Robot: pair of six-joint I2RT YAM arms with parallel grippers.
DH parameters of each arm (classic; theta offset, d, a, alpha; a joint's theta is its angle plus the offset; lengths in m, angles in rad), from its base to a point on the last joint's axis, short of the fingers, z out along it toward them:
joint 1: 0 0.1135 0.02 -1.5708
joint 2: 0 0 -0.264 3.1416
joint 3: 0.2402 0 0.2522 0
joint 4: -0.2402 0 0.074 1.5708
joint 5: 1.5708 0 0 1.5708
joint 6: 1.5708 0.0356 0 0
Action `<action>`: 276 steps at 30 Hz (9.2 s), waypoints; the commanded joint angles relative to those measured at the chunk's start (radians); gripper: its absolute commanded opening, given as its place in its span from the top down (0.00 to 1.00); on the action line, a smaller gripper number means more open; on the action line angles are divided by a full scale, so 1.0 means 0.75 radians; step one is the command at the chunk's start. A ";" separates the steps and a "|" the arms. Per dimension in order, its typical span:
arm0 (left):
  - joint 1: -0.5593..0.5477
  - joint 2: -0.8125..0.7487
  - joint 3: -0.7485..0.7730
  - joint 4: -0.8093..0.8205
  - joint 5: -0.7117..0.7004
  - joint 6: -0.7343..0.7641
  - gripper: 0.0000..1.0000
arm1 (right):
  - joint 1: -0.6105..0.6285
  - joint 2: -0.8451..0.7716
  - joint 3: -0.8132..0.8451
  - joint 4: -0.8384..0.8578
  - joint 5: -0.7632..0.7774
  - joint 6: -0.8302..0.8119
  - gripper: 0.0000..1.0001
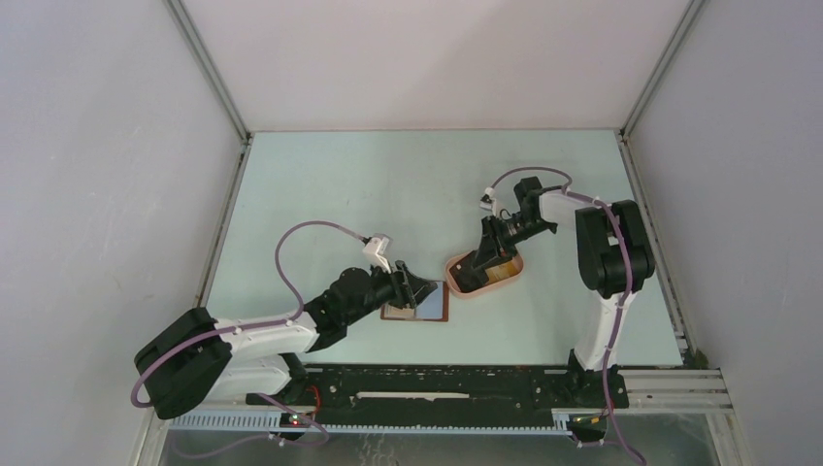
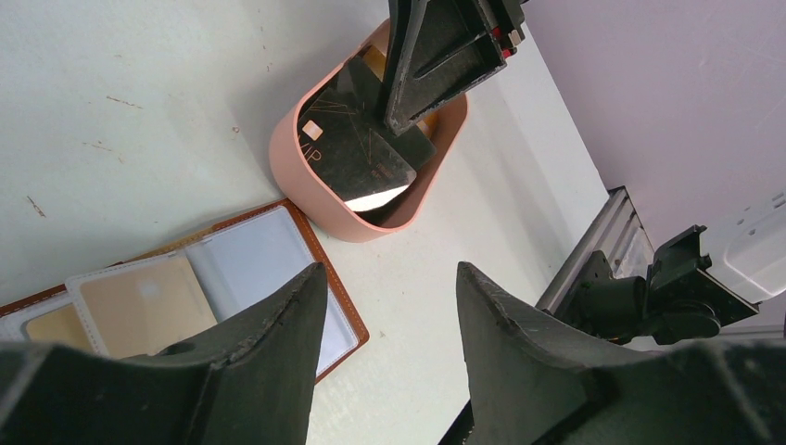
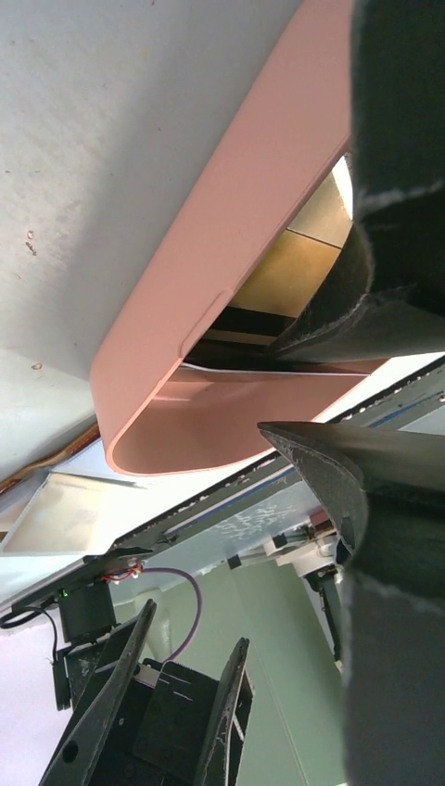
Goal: Put the credit cards into the card holder
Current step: Pick up the credit card from the storage box, then move the storage box to the center of the board, then insert the credit card into the card holder.
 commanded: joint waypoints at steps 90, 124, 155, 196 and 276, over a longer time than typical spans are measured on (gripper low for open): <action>0.029 0.990 1.016 -0.579 -0.070 0.192 0.92 | -0.244 -0.669 -0.008 -0.211 -0.303 -0.386 1.00; 0.079 -0.561 -0.156 -0.439 -0.176 0.162 0.45 | 0.325 -0.659 -0.673 1.089 -0.216 0.491 1.00; 0.103 -0.275 -0.178 -0.331 -0.209 0.077 0.67 | 0.418 -0.146 -0.393 0.902 -0.008 0.740 1.00; 0.131 -0.181 -0.257 -0.253 -0.025 -0.046 0.83 | 0.521 -0.146 -0.434 1.163 0.293 1.042 1.00; 0.133 0.001 -0.240 -0.115 0.064 -0.089 0.84 | 0.556 -0.094 -0.557 1.479 0.302 1.091 0.96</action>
